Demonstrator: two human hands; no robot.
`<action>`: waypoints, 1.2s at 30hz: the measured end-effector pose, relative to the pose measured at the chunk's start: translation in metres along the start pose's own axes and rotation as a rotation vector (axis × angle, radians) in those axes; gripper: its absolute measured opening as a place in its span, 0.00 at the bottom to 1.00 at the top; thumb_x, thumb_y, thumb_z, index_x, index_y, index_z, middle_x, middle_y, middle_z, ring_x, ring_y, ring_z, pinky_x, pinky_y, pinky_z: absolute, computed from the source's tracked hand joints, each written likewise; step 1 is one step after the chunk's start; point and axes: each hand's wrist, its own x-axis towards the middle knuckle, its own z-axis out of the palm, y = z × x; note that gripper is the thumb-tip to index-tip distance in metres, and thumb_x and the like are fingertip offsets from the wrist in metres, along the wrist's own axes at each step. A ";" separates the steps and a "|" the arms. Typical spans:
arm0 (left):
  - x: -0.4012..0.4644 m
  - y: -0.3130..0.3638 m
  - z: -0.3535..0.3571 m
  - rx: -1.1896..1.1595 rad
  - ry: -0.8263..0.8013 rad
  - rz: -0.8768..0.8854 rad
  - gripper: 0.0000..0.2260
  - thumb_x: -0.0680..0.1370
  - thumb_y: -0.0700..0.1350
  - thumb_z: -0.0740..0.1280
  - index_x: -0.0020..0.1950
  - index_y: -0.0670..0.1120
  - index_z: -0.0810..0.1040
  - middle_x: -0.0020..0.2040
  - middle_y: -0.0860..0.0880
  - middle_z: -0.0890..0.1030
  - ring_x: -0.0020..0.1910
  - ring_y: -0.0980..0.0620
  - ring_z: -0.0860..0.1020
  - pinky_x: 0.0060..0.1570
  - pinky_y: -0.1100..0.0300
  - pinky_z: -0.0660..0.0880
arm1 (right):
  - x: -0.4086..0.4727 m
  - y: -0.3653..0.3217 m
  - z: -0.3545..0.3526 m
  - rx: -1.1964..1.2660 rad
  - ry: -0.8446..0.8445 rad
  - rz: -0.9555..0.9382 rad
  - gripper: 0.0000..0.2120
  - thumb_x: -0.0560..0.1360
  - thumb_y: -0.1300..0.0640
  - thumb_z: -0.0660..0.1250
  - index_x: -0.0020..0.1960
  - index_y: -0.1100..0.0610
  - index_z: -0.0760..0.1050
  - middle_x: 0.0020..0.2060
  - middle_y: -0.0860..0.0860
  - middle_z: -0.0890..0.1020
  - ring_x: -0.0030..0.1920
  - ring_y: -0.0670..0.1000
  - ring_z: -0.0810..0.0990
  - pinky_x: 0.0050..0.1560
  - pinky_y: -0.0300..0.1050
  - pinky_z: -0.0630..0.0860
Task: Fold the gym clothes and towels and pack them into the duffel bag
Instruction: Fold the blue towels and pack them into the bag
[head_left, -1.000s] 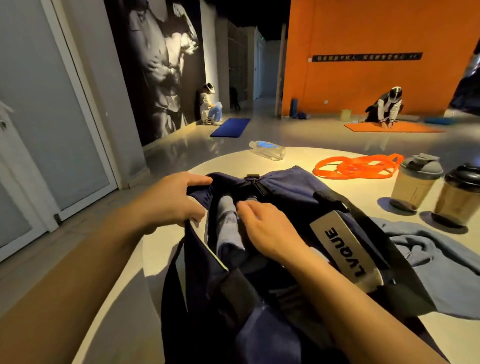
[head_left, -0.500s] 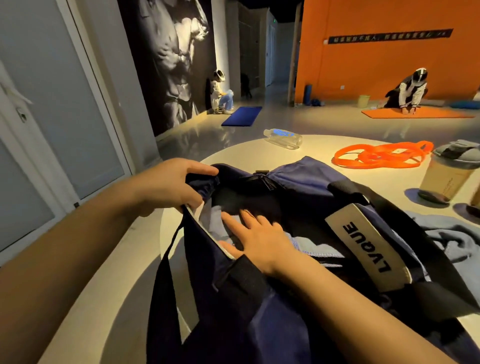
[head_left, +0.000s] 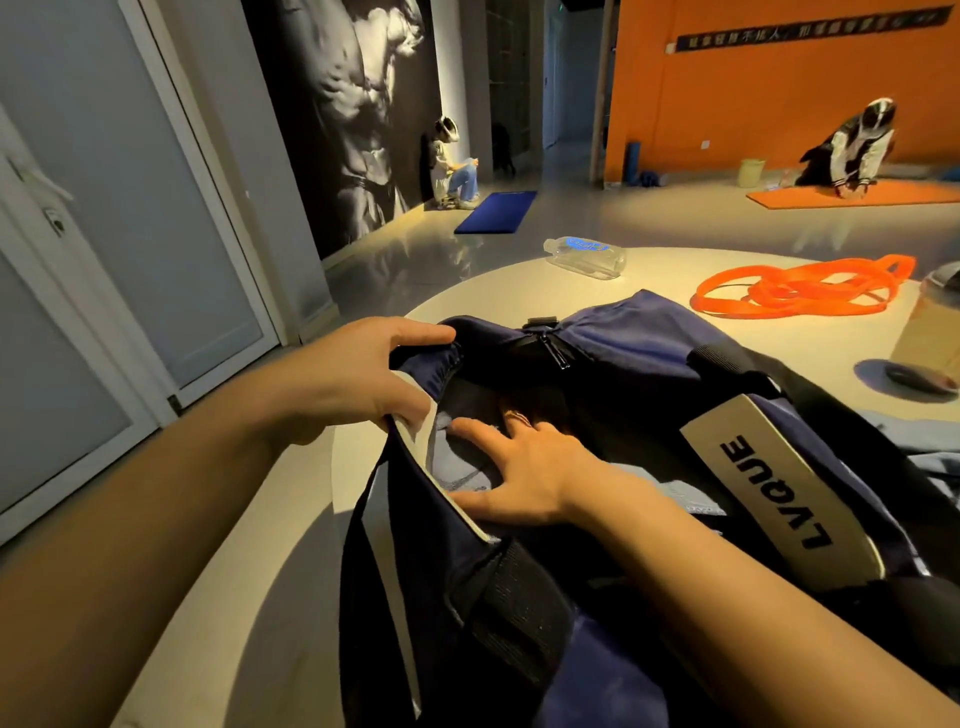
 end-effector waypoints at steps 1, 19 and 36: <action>0.000 -0.001 0.001 -0.012 -0.001 -0.012 0.34 0.70 0.32 0.71 0.71 0.57 0.69 0.60 0.57 0.68 0.48 0.58 0.74 0.30 0.72 0.74 | 0.000 0.001 0.002 0.001 -0.031 0.000 0.37 0.72 0.28 0.54 0.75 0.35 0.42 0.77 0.60 0.52 0.73 0.64 0.57 0.70 0.56 0.60; 0.061 0.040 0.027 0.438 -0.205 -0.099 0.33 0.73 0.38 0.69 0.76 0.53 0.62 0.57 0.50 0.71 0.42 0.51 0.77 0.28 0.65 0.74 | -0.020 0.026 -0.004 0.278 -0.054 0.104 0.50 0.60 0.27 0.57 0.77 0.38 0.43 0.78 0.55 0.45 0.77 0.58 0.48 0.74 0.55 0.54; -0.032 0.013 0.015 0.582 -0.221 -0.097 0.51 0.67 0.50 0.78 0.77 0.60 0.45 0.73 0.57 0.53 0.68 0.55 0.61 0.61 0.65 0.67 | -0.039 0.014 0.003 -0.046 0.165 0.015 0.35 0.74 0.28 0.46 0.77 0.41 0.44 0.76 0.56 0.54 0.74 0.59 0.55 0.71 0.54 0.57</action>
